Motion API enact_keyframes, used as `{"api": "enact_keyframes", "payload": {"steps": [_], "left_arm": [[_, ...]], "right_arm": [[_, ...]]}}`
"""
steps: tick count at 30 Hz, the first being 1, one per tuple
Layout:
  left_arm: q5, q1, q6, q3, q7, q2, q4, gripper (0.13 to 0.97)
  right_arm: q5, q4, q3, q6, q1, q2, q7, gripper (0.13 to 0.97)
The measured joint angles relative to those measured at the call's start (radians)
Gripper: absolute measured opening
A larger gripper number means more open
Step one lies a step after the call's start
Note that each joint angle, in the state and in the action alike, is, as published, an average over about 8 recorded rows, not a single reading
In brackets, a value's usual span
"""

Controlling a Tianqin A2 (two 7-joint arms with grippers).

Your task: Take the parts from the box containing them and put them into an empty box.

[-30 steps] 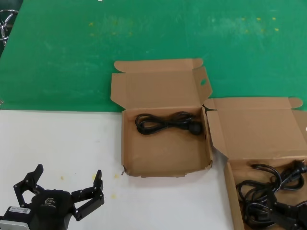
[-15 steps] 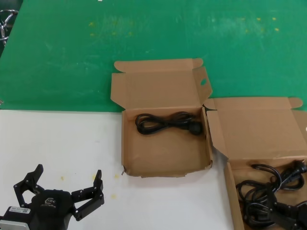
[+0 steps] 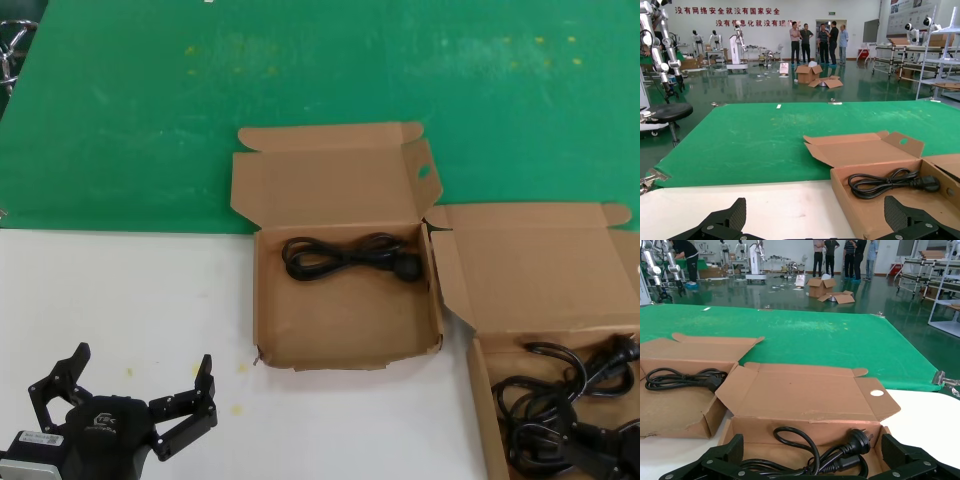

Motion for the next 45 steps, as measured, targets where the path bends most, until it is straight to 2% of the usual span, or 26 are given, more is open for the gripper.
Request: {"api": "enact_keyframes", "payload": {"steps": [45], "left_arm": [[0.0, 0.0, 0.0, 0.0, 0.0, 0.0, 0.0, 0.966]], "right_arm": [[0.0, 0.0, 0.0, 0.0, 0.0, 0.0, 0.0, 0.966]]}}
